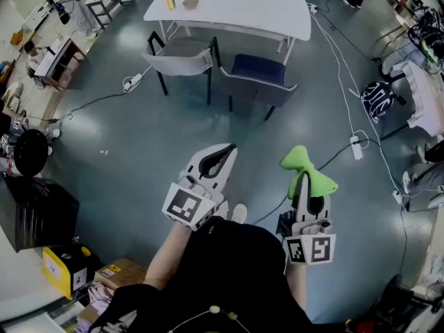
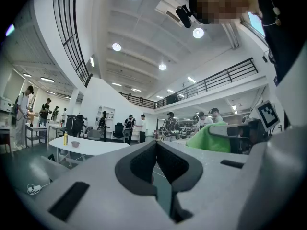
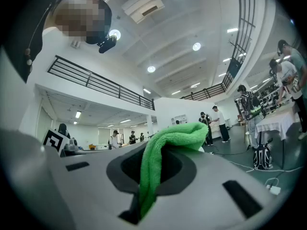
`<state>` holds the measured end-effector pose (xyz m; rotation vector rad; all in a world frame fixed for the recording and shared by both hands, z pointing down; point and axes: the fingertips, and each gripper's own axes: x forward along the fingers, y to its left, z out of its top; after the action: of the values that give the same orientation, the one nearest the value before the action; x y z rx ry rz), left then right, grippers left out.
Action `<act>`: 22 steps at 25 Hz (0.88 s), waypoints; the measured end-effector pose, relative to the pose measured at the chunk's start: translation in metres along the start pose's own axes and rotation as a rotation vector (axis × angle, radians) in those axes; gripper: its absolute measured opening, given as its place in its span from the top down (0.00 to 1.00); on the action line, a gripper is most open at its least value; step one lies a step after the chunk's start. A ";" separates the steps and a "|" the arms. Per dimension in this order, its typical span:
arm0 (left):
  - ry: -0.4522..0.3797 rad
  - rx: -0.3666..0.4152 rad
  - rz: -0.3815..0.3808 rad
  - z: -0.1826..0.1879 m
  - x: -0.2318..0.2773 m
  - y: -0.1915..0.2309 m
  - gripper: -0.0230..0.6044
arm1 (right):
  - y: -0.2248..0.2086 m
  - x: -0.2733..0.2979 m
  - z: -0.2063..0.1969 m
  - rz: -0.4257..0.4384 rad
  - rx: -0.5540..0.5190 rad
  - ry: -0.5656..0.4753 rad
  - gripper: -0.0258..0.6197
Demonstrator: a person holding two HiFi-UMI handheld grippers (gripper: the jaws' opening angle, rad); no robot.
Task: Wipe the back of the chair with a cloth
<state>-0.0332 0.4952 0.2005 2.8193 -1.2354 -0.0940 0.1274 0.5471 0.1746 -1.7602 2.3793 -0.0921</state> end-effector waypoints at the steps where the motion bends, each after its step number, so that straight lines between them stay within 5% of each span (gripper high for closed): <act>1: 0.000 0.000 0.000 0.000 0.000 -0.001 0.96 | 0.000 -0.001 0.000 0.001 0.000 0.000 0.93; 22: -0.005 0.008 -0.037 0.003 -0.005 -0.025 0.96 | -0.012 -0.017 0.002 0.070 0.013 0.004 0.93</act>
<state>-0.0189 0.5155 0.1961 2.8512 -1.1874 -0.0973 0.1438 0.5599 0.1763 -1.6714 2.4345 -0.1021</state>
